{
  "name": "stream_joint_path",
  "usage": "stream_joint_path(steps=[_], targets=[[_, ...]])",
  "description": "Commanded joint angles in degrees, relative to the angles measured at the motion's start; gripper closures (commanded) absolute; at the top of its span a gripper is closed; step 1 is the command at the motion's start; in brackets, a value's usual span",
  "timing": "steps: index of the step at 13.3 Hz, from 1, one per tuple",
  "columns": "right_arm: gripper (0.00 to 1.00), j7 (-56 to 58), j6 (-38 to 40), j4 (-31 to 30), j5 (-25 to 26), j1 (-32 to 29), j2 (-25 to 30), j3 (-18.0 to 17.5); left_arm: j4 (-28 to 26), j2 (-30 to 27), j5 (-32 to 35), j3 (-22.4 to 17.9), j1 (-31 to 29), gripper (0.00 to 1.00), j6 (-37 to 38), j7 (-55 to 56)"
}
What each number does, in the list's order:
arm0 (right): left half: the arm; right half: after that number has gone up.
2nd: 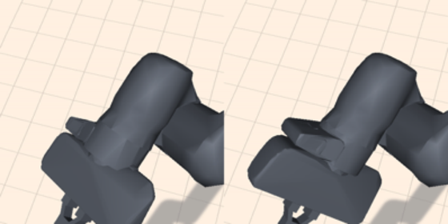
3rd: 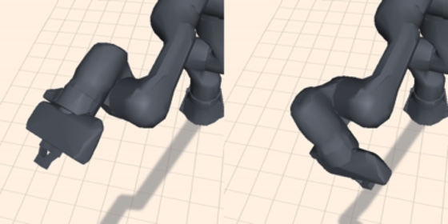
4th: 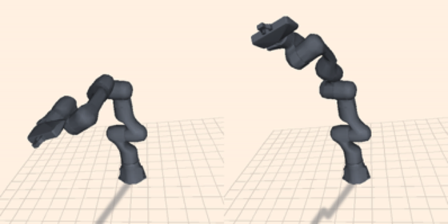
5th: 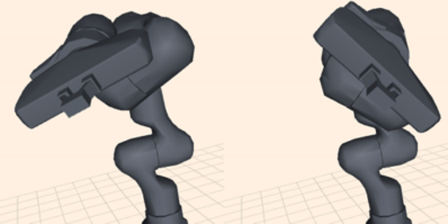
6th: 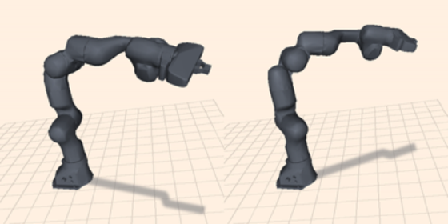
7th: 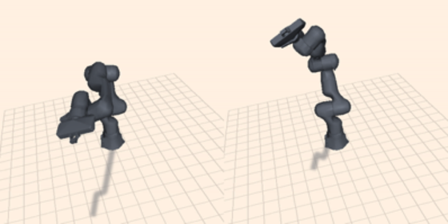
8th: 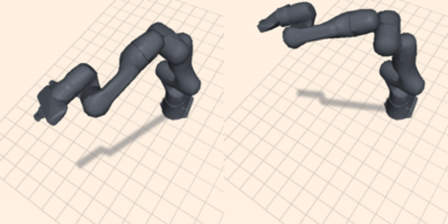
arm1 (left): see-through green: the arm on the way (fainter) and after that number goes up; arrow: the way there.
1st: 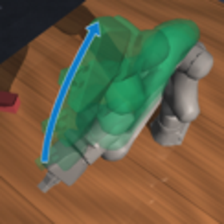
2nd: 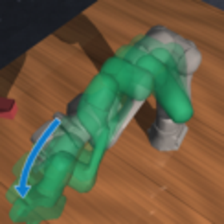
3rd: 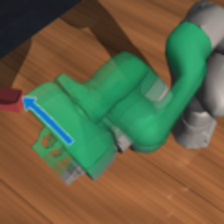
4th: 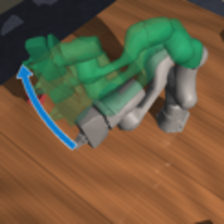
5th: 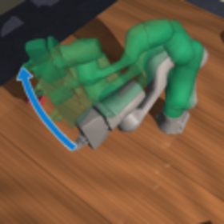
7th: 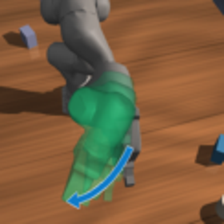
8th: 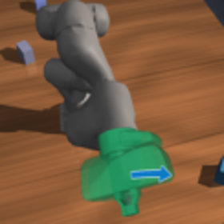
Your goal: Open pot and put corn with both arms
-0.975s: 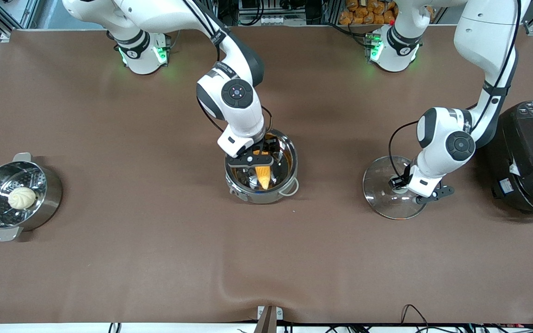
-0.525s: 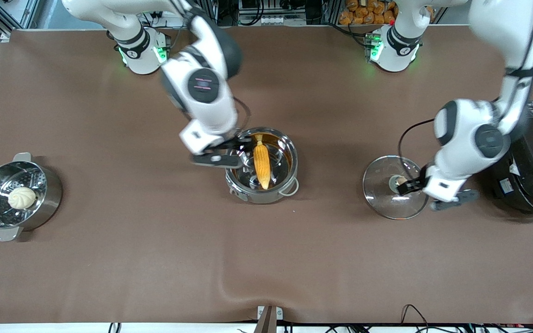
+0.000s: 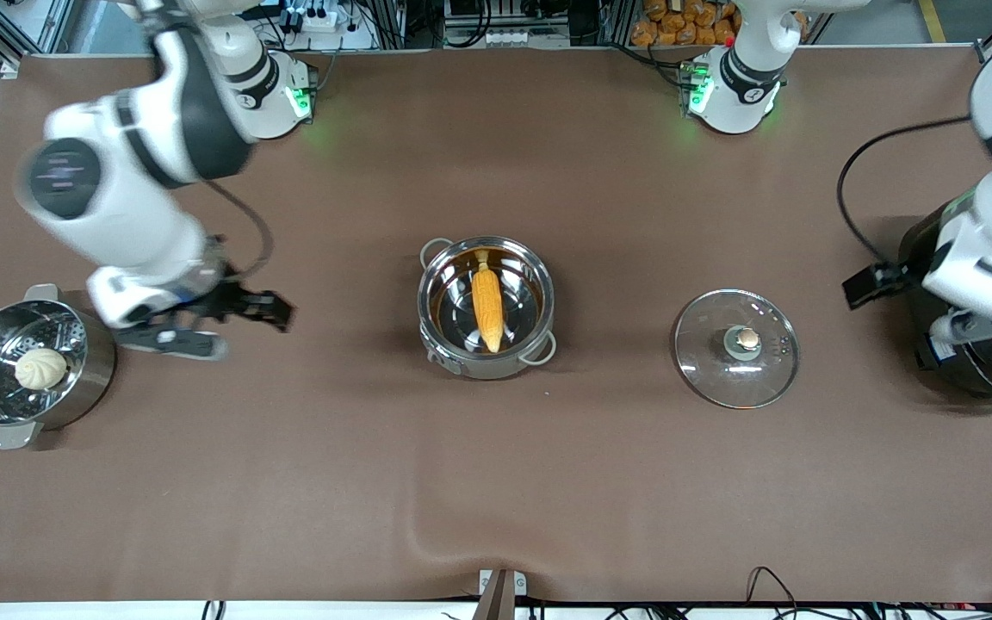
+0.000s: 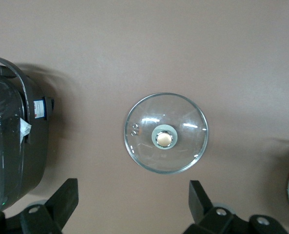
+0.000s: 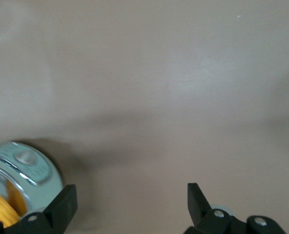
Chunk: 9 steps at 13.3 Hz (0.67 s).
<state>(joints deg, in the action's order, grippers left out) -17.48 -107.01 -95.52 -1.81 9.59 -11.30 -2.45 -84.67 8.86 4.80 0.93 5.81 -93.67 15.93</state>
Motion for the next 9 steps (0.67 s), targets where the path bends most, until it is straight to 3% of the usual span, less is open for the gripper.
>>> stream_joint_path(steps=[1,3,9], targets=[[0.0,10.0,7.0,-2.3,-3.6,-7.5,6.8,-1.1,0.0,-3.0,-1.2,0.2,-0.4,0.0,3.1,-1.1],[0.0,10.8,9.2,-2.9,-3.5,-11.8,9.9,-1.1,0.0,-5.0,-1.3,0.2,-1.1,0.0,4.5,-1.2],[0.0,10.9,13.0,-3.2,-2.1,-14.2,15.9,-1.0,-0.1,-7.1,-4.7,0.6,-5.1,0.0,5.0,-5.5]])
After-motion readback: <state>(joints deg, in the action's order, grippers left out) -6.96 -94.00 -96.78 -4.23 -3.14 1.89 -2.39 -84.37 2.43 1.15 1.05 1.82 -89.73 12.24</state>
